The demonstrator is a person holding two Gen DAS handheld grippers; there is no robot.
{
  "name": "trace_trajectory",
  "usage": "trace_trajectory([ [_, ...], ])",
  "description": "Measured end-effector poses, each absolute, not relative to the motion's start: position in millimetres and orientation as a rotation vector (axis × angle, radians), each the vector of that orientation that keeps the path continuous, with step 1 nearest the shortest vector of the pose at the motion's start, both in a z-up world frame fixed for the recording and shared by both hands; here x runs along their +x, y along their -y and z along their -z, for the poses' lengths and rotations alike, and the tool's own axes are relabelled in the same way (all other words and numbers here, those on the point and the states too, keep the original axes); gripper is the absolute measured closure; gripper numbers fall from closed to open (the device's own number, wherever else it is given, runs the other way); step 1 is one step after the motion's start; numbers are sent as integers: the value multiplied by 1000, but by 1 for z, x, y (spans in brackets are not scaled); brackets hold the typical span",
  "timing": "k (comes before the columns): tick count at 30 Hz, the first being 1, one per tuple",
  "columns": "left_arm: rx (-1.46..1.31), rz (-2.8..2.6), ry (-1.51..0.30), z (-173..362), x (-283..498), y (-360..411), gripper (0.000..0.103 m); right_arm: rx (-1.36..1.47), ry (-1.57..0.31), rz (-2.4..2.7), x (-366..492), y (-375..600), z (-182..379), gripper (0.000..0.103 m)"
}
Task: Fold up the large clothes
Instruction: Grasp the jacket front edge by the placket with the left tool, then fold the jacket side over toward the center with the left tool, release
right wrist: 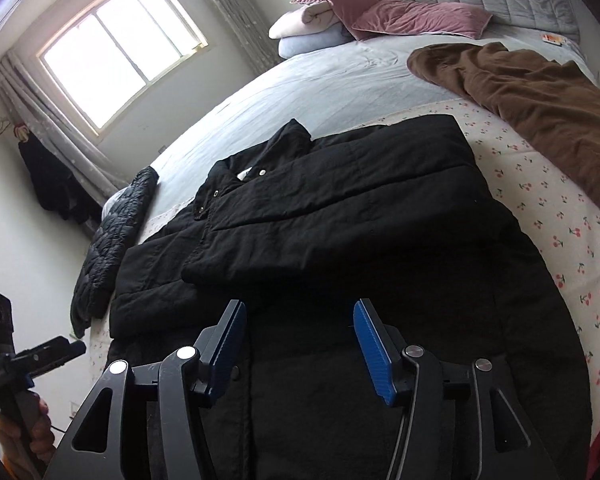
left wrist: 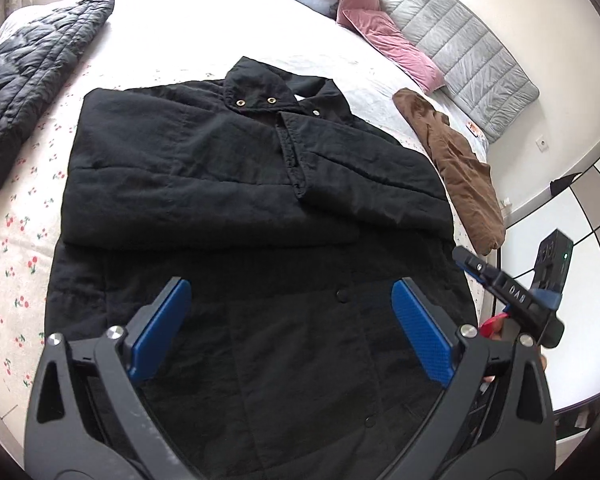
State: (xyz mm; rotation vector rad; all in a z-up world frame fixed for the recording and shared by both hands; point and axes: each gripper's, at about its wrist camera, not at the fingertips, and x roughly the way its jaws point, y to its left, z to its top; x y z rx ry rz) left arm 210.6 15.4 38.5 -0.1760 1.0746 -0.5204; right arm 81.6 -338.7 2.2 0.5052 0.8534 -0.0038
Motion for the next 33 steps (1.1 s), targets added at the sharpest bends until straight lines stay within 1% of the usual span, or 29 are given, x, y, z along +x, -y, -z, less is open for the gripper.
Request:
trace_trajectory([
  [1,-163,523,-1076,-42,217,-7,4,523,-860,7,75,345,-1,44],
  [3,-146,524,-1085,-42,236,12,8,522,-933,34,71,345,4,44],
  [5,-151,515,-1108,-33,259,27,15,541,-936,32,68,351,6,44],
  [6,-161,508,-1118,-26,272,35,18,549,-926,31,67,353,6,44],
  [8,-197,482,-1141,-7,296,46,28,540,-934,73,64,359,7,44],
  [10,-239,463,-1181,18,319,57,31,519,-977,108,66,360,15,44],
  [11,-255,455,-1203,29,328,62,36,510,-1010,112,67,359,21,44],
  [12,-265,444,-1223,41,336,68,38,507,-1034,100,68,357,27,44],
  [15,-254,432,-1234,64,346,84,52,499,-1109,89,71,353,44,44],
  [16,-242,433,-1219,65,346,89,72,485,-1127,88,72,352,46,44],
  [17,-223,409,-1197,62,344,91,85,473,-1127,81,72,351,46,44],
  [18,-220,400,-1161,56,340,93,90,468,-1121,75,73,351,45,44],
  [19,-227,400,-1107,47,334,92,93,470,-1117,81,73,353,44,44],
  [21,-235,410,-976,25,318,89,94,485,-1111,112,73,359,44,44],
  [23,-177,366,-920,15,303,89,94,486,-1114,141,71,362,42,43],
  [24,-123,313,-938,18,298,92,93,482,-1111,145,71,361,41,43],
  [26,15,246,-1039,33,299,103,86,466,-1107,136,73,358,37,43],
  [27,67,227,-1084,39,300,106,86,462,-1100,127,74,357,36,43],
  [28,74,228,-1079,36,298,107,86,459,-1097,127,75,356,35,43],
  [29,63,236,-1051,29,296,107,83,455,-1093,135,76,357,33,43],
  [30,51,255,-1021,19,293,108,79,447,-1077,145,76,357,30,43],
  [32,49,311,-975,4,291,120,53,425,-1041,176,76,360,25,43],
  [33,60,339,-956,-1,290,128,50,413,-1030,193,76,362,22,43],
])
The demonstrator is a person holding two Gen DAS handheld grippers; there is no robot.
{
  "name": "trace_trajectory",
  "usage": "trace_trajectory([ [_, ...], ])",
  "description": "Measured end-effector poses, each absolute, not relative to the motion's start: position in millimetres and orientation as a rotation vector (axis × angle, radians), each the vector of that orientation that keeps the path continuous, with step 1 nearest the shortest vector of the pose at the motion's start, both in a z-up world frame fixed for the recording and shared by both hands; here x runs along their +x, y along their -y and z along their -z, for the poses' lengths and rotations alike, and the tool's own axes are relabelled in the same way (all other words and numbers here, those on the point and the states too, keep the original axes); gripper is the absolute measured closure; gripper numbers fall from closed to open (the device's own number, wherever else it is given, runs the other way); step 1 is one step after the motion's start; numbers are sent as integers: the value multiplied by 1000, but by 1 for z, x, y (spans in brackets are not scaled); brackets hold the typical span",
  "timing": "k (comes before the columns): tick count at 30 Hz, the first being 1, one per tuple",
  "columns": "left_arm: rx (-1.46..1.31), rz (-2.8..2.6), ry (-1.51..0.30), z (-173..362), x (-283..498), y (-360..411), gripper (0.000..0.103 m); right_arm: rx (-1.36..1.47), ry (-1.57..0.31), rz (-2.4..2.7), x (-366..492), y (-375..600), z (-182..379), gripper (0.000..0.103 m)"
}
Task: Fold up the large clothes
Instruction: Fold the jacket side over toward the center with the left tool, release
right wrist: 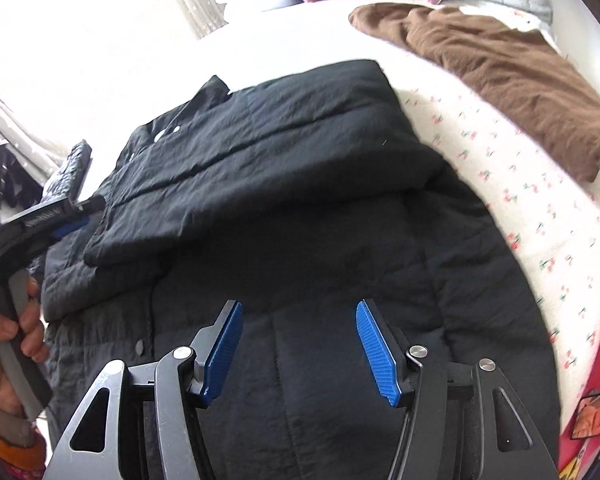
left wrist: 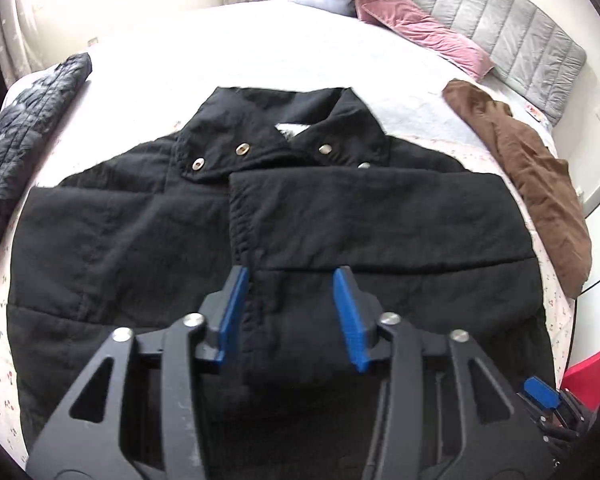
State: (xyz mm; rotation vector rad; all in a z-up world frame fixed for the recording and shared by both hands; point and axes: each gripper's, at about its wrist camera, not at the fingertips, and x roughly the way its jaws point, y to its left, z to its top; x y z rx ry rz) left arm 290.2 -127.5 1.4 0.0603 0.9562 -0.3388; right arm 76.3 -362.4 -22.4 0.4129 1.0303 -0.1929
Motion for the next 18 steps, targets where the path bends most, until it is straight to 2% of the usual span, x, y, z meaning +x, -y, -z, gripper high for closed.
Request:
trace_trajectory([
  [7,219,618,-836,-24,290,229,50,490,-999,290,71,399,21,43],
  [9,233,746,-844,-23,289,266,53,519,-993,313,67,411,19,43],
  [11,230,868,-875,-18,289,301,70,521,-986,350,61,420,18,43],
  [13,209,987,-935,-5,286,330,77,517,-990,382,59,428,19,43],
  [14,200,1046,-976,4,285,343,91,523,-998,391,57,432,20,43],
  [15,203,1074,-1013,14,283,355,95,533,-1005,395,56,436,21,43],
  [18,217,1067,-1080,47,279,379,95,569,-1006,396,51,447,22,43],
])
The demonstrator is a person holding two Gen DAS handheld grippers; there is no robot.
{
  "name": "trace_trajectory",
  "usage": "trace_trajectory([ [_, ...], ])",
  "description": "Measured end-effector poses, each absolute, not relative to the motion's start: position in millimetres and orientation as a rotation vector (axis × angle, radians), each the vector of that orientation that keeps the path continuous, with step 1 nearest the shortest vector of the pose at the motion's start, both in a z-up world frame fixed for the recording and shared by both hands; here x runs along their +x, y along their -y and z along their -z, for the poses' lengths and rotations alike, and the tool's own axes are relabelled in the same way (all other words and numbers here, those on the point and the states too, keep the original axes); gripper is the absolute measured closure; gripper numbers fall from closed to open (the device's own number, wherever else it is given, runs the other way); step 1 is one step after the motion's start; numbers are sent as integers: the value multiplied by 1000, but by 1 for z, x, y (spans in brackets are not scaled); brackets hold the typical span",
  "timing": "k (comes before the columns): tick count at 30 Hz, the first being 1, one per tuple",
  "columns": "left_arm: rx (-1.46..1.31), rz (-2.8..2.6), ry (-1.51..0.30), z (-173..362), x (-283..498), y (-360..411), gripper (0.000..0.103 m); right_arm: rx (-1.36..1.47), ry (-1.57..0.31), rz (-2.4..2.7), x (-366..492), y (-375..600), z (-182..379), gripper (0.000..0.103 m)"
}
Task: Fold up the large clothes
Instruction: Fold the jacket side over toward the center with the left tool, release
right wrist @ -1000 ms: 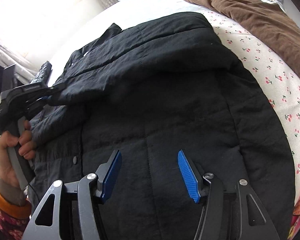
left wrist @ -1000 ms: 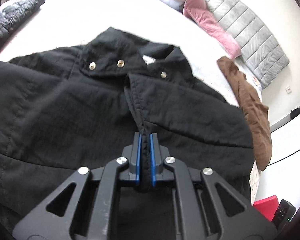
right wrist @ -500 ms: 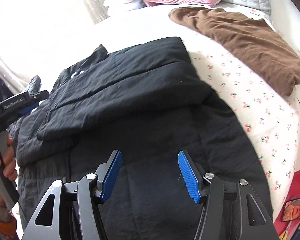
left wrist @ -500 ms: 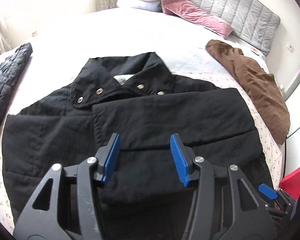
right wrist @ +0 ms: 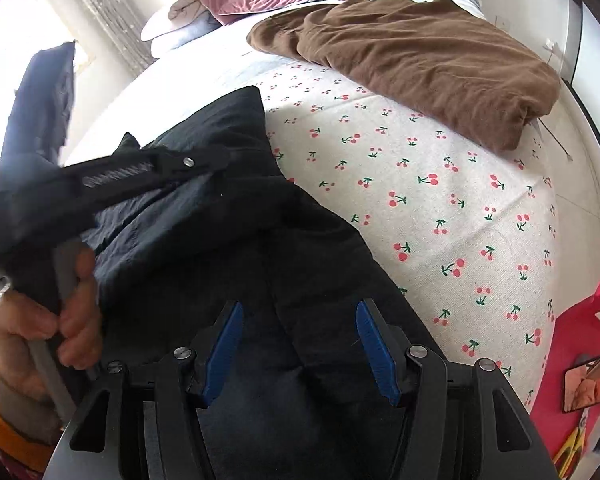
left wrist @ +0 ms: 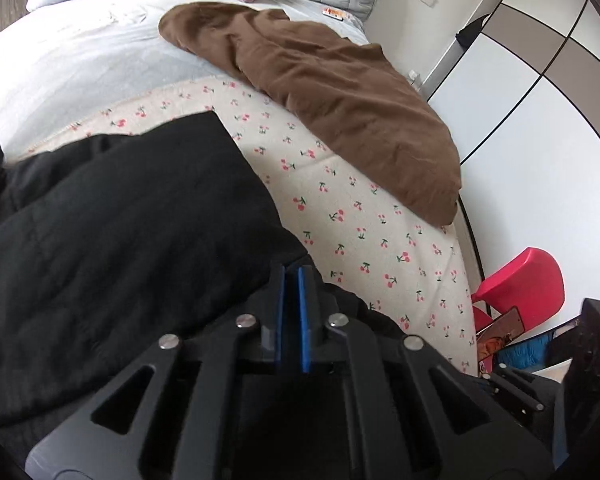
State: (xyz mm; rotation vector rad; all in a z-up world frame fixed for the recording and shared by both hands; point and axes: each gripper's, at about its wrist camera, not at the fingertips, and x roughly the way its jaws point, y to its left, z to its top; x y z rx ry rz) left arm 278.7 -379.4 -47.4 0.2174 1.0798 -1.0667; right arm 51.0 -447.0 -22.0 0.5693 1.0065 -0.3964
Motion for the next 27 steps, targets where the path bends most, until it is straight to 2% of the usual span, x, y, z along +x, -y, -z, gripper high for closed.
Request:
trace_trajectory([
  [4,116,1058,-1094,78,282,376,96,582,-1004,411,47,455,20,43],
  [6,41,1069,-1127,71,287,366,95,602,-1001,412,44,460,20,43],
  [9,-29,1148,-1025,44,277,344,94,634,-993,399,34,467,17,43],
  [11,-21,1188,-1039,46,267,338,94,636,-976,406,28,470,12,43],
  [14,131,1161,-1151,82,252,347,94,630,-957,430,23,472,6,43],
  [16,78,1143,-1118,84,247,334,93,626,-953,415,23,470,4,43],
  [18,-1,1102,-1173,75,245,320,80,628,-961,398,22,469,5,43],
  [20,-37,1053,-1169,57,239,299,44,625,-951,376,19,468,2,43],
  [23,-14,956,-1051,22,218,251,23,600,-934,345,11,464,-6,40],
  [25,14,882,-993,3,203,214,16,603,-903,317,4,462,-13,37],
  [27,35,814,-968,-13,187,173,14,612,-877,260,-3,458,-21,34],
])
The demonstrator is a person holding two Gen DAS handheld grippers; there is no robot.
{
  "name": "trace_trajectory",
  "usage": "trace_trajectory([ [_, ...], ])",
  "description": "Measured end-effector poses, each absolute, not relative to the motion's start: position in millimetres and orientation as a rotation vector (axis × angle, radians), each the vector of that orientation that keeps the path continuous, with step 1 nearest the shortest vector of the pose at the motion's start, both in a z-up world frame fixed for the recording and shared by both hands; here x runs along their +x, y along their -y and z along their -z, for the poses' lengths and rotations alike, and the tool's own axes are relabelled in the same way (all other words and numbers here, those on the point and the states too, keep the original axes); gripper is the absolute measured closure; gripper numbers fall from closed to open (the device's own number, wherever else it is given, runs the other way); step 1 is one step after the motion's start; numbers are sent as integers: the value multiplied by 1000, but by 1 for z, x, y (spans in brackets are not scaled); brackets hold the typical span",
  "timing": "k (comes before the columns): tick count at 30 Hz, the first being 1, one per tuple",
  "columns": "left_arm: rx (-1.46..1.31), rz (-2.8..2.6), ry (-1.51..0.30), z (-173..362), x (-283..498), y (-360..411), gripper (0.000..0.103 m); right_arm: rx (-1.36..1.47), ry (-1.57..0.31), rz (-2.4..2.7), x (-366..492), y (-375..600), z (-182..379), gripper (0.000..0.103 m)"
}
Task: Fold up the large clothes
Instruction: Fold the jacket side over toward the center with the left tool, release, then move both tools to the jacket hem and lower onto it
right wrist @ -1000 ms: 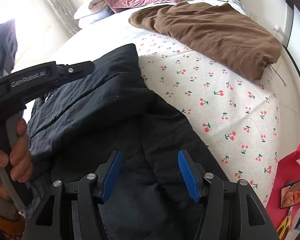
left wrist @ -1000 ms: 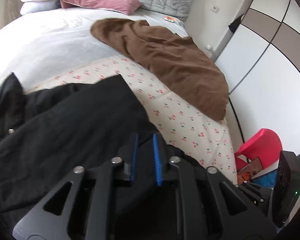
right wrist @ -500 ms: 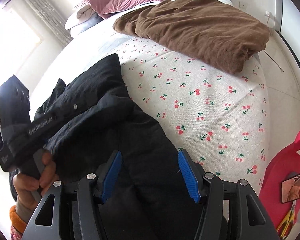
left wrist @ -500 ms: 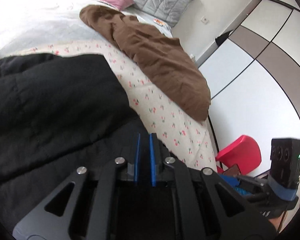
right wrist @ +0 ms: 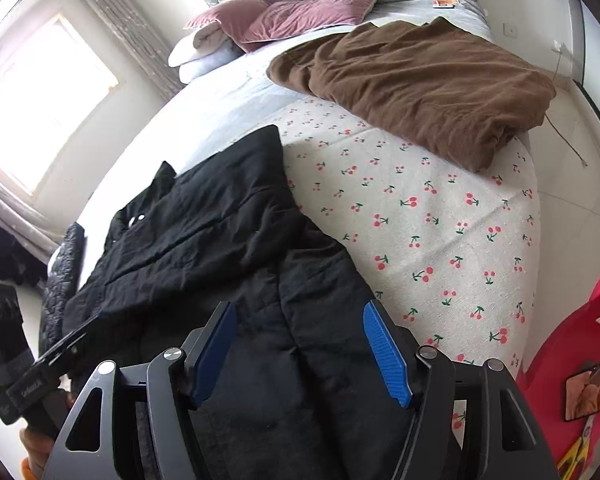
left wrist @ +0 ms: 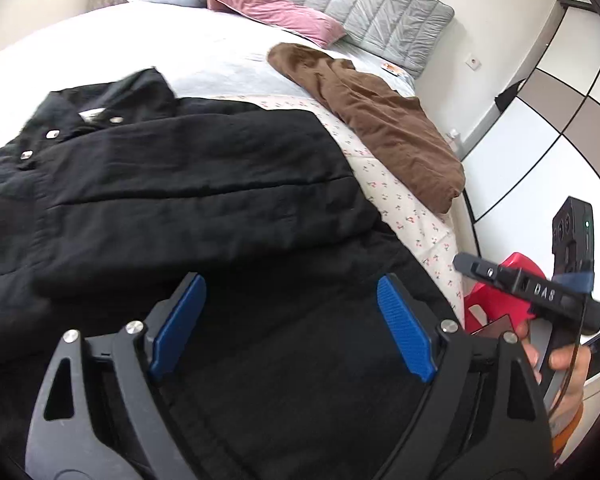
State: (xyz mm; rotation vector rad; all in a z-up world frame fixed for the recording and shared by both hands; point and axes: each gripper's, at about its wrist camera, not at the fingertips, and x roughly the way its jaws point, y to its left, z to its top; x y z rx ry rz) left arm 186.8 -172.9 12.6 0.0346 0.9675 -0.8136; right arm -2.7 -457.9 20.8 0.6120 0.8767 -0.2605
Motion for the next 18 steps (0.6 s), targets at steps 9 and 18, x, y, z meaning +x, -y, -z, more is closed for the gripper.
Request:
trace_trajectory([
  [9,-125,534,-1019,-45,123,-35,8,569,-859,-136,-27,431,-43,31],
  [18,-274,459,-1052,-8,46,-184,7,561,-947,-259,-109,449,-27,23],
])
